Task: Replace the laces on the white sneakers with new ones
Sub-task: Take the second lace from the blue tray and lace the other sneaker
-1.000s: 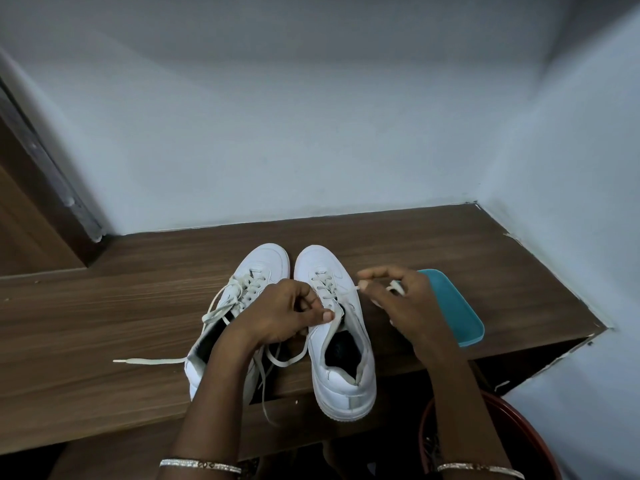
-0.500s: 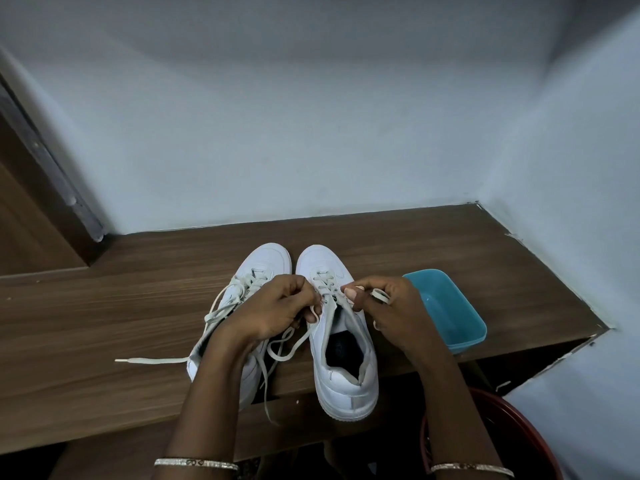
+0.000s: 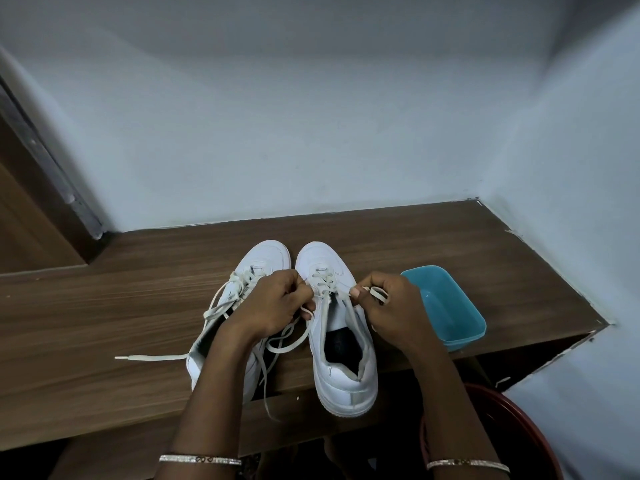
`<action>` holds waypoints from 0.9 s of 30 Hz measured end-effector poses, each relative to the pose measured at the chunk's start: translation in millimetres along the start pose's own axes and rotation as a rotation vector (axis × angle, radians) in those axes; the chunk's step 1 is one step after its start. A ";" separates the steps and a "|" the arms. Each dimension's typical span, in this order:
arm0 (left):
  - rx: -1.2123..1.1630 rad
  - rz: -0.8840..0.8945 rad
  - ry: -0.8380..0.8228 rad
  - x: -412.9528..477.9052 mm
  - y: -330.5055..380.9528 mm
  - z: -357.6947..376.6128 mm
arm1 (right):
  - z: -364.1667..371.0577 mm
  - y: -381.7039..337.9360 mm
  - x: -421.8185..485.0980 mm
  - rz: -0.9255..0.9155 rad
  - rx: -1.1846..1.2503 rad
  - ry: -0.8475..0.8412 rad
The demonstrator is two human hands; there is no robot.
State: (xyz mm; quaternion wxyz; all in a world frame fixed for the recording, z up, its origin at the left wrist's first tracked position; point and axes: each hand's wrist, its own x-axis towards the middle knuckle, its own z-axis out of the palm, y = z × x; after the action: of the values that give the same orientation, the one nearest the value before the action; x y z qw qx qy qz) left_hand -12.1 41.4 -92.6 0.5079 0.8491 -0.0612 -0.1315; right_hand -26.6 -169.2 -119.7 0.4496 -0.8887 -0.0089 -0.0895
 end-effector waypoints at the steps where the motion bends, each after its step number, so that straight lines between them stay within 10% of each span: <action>1: 0.008 0.000 0.004 -0.1 0.3 0.0 | -0.5 0.0 -0.3 0.001 0.000 -0.005; 19: 0.080 0.287 0.193 5.8 2.4 0.3 | -13.5 -12.6 -1.1 0.133 0.674 0.015; 27: 0.074 0.383 0.028 3.4 15.9 19.4 | -11.9 -21.5 -0.6 -0.005 0.857 -0.059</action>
State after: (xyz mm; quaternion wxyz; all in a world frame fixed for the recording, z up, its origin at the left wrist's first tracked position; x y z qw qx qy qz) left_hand -13.9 16.6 -87.8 0.4927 0.8419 -0.2192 -0.0184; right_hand -31.0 -165.8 -95.8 0.7776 -0.6236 -0.0603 -0.0532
